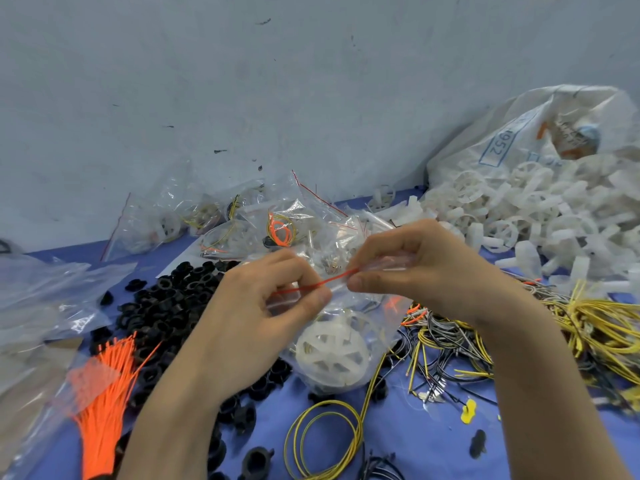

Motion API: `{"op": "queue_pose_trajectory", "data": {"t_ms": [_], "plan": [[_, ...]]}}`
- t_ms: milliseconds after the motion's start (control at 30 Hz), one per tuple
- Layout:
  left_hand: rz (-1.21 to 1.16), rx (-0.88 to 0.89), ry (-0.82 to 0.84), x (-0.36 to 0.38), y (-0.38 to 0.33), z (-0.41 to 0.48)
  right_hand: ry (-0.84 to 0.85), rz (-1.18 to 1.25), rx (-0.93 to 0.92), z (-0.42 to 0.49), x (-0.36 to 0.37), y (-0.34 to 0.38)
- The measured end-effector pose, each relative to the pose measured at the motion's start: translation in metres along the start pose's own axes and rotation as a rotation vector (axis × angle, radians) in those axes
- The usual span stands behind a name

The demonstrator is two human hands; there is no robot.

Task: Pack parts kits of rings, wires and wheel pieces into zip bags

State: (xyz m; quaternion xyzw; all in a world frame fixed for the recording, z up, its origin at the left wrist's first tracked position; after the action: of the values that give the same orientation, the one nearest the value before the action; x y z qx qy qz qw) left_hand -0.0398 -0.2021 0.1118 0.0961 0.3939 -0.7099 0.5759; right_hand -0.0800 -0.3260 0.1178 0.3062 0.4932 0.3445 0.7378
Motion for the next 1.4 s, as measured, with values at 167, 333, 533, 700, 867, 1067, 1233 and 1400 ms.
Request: {"op": "queue_pose_trajectory", "data": {"t_ms": [167,333,533,700,867,1067,1233,1400], "plan": [[-0.062,-0.084,-0.024,-0.015,0.021,-0.009,-0.019,-0.105,-0.048,-0.001,-0.002,0.006],[-0.071,-0.166,-0.082,-0.041,0.045,-0.023,-0.052,-0.033,-0.014,0.002,-0.011,-0.008],[-0.089,-0.306,-0.281,-0.054,0.075,-0.034,0.316,-0.001,0.281,0.007,0.029,-0.08],[-0.22,-0.474,-0.463,-0.072,0.119,-0.059,0.239,0.009,0.36,0.027,0.065,-0.118],[0.063,-0.878,-0.252,-0.082,0.185,-0.119,0.014,0.047,0.413,0.025,0.021,-0.109],[0.025,-1.039,-0.09,-0.07,0.199,-0.146,-0.052,0.392,0.479,0.01,-0.005,-0.075],[-0.076,-1.033,0.035,-0.047,0.187,-0.136,-0.081,0.947,0.387,0.072,-0.007,-0.023],[0.203,-1.113,-0.053,-0.08,0.203,-0.155,-0.103,1.243,0.397,0.086,0.009,-0.047]]}}
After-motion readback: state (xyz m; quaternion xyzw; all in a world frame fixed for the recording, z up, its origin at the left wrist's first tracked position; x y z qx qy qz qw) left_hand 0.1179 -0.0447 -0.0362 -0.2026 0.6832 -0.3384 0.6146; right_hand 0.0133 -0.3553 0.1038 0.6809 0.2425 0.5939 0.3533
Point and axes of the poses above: each hand's wrist, its own z-axis towards the middle knuckle, its own x-axis out of the palm, y = z × x, the point moved 10 cm from there along z, towards the middle knuckle, and after that the axes turned 8 degrees about x, right-handed, at the moved point
